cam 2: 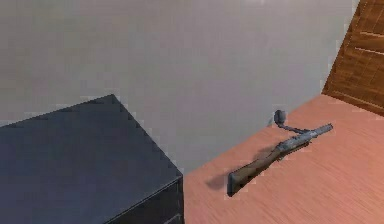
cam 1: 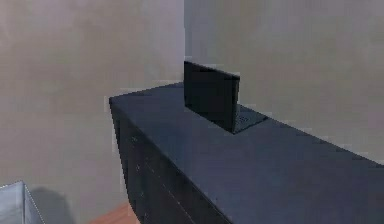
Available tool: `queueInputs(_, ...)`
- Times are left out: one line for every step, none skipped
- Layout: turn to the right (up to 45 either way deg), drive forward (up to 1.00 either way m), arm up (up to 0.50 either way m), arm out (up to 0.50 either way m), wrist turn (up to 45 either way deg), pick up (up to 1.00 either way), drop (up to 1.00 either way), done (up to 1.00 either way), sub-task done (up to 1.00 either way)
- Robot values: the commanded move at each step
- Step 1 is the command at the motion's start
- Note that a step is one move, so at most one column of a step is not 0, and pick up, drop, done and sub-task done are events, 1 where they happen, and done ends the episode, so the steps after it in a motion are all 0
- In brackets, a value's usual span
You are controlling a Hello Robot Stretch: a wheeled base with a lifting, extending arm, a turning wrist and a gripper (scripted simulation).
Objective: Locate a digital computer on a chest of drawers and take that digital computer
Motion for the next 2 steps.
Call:
queueInputs(-45.0,0.0,0.0,0.0,0.0,0.0,0.0,0.0,0.0)
queueInputs(-30.0,0.0,0.0,0.0,0.0,0.0,0.0,0.0,0.0)
